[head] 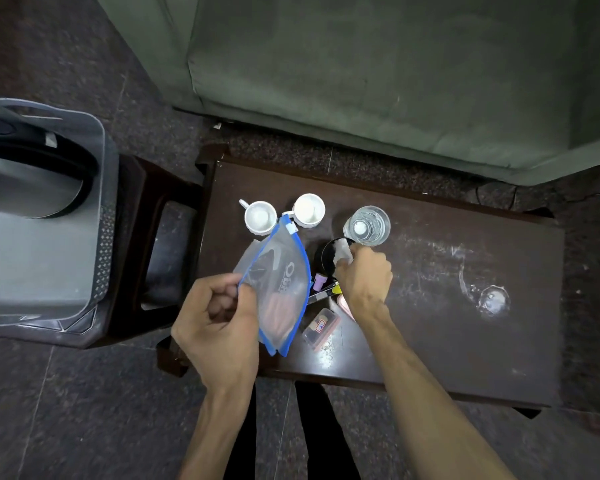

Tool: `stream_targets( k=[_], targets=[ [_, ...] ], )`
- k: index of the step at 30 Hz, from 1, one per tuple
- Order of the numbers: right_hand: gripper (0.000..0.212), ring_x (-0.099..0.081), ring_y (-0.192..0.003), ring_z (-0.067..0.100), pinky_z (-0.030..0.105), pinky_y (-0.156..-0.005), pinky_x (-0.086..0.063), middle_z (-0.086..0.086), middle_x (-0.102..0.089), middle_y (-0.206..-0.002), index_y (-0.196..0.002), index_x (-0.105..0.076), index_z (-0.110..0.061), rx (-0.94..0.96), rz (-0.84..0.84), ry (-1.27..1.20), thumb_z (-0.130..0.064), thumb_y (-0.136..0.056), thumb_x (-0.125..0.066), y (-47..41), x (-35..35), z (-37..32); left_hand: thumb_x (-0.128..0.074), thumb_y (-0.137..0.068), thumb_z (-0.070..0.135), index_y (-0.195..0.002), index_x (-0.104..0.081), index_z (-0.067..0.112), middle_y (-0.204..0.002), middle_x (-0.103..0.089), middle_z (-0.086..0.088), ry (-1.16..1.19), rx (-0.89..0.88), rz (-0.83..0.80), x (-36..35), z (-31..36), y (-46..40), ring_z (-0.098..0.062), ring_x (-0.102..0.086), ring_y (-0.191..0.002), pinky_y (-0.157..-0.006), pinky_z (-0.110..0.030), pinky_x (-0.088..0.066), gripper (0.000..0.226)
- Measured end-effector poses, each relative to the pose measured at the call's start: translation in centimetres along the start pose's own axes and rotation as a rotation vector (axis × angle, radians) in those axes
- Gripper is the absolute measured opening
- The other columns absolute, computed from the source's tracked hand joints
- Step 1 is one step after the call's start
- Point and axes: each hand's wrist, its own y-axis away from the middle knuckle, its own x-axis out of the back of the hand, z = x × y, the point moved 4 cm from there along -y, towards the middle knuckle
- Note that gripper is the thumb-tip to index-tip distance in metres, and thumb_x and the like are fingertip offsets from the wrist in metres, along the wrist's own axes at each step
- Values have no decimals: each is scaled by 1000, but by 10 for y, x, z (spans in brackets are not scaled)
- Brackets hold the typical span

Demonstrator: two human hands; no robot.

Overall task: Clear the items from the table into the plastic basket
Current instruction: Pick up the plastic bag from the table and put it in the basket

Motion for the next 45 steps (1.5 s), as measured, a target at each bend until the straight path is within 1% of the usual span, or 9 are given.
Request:
stream_targets(
  k=[4, 7, 11, 14, 17, 21, 30, 36, 45],
  targets=[
    [40, -69, -76, 32, 32, -67, -45, 2, -75, -79, -105, -73, -19, -45, 140, -70, -52, -83, -64, 21, 33, 4, -70, -83, 2, -81, -74, 20, -67, -68, -1, 32, 47, -69, -1, 7, -5, -8, -58, -56, -58, -18, -50, 18],
    [37, -66, -66, 0, 27, -66, -56, -23, -73, -74, -111, -76, -33, 94, 124, -525, -34, -75, -65, 46, 61, 1, -71, -81, -7, -72, -74, 21, -61, -66, 6, 84, 112, -187, 1, 16, -17, -2, -56, -53, -51, -13, -46, 29],
    [71, -58, -135, 8, 26, -111, -44, -11, -67, -141, -142, -61, -23, 510, -614, -764, 0, -76, -62, 54, 72, -33, -75, -72, -6, -66, -72, 19, -53, -54, 0, 235, 414, -534, 8, 23, -51, -8, -42, -38, -39, -14, -34, 25],
    [44, -70, -116, 27, 40, -105, -49, 20, -73, -127, -131, -67, 2, 515, -1072, -762, 9, -88, -61, 66, 57, -55, -74, -79, 14, -87, -79, 15, -70, -67, -6, 359, 587, -745, 21, 17, -84, -14, -60, -46, -45, -18, -48, 10],
    [19, -73, -92, 17, 29, -91, -59, 17, -77, -102, -108, -76, 8, 326, -952, -831, 10, -93, -66, 74, 35, -65, -56, -98, 49, -109, -81, 9, -112, -78, -14, 590, 846, -584, 39, -22, -95, -25, -78, -93, -84, -35, -63, 49],
    [14, -66, -87, 23, 25, -78, -61, 21, -75, -94, -101, -79, 1, 93, -796, -883, 2, -97, -66, 82, 8, -67, -46, -93, 72, -134, -67, 10, -132, -72, -17, 594, 1042, -454, 65, -88, -70, -29, -67, -125, -113, -48, -43, 77],
    [21, -67, -67, 15, 20, -54, -48, 0, -79, -86, -110, -74, -25, -161, -746, -912, -17, -91, -78, 103, -19, -80, -70, -89, -1, -106, -78, 17, -98, -81, -11, 209, 698, -226, 75, -94, -67, -17, -74, -80, -73, -33, -60, 26],
    [51, -74, -76, 11, 15, -61, -54, 8, -82, -83, -130, -64, -23, -65, -651, -937, 4, -88, -76, 109, -27, -100, -77, -86, -1, -122, -68, 20, -93, -83, -4, 153, 583, -204, 94, -91, -85, -11, -77, -78, -65, -22, -59, 42],
    [26, -64, -68, 6, 14, -72, -50, -3, -75, -71, -110, -79, -14, 297, -503, -895, 4, -91, -74, 107, -16, -125, -72, -91, -3, -118, -64, 22, -78, -79, 3, 141, 506, -215, 131, -86, -125, -6, -72, -72, -69, -20, -57, 37]
  ],
)
